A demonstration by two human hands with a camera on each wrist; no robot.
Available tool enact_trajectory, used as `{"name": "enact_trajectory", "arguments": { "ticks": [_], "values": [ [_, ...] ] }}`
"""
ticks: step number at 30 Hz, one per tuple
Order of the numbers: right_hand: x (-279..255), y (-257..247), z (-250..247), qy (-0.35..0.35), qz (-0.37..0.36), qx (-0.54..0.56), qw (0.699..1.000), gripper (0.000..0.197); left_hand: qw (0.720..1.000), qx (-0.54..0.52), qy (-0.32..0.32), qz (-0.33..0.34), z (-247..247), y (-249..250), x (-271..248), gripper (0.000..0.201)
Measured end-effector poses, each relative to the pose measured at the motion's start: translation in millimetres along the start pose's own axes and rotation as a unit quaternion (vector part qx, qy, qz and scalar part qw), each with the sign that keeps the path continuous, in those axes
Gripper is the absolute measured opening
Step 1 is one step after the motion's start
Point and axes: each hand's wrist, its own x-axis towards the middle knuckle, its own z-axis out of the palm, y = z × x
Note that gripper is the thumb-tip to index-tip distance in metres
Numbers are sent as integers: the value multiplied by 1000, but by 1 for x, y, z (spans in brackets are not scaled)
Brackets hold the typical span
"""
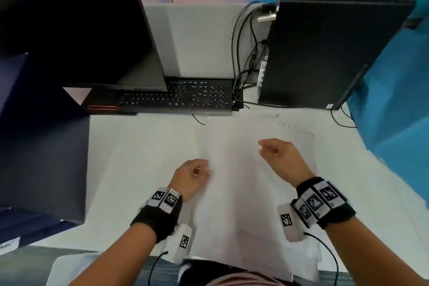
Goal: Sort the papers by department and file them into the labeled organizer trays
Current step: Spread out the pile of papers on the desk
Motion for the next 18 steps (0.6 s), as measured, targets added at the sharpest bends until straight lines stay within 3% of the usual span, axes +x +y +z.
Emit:
{"name": "enact_trajectory", "arguments": {
  "ticks": [3,5,8,10,12,14,18],
  "values": [
    [7,24,3,1,114,-132,985,43,996,-52,-14,-66,13,4,14,30],
    [12,40,4,-8,165,-156,974,57,993,-47,-27,-105,20,5,20,40],
    [16,57,6,11,209,-28,978,71,993,-9,-27,-116,29,4,23,53],
    [16,63,6,25,224,45,973,57,992,-24,2,-121,34,1,28,41],
    [16,69,8,11,218,58,974,40,992,-45,57,-103,38,1,28,20],
    [18,75,9,4,210,64,976,37,994,-6,90,-55,40,2,25,12],
    [22,81,4,82,222,32,971,63,995,29,63,68,41,-4,12,17]
  ]
}}
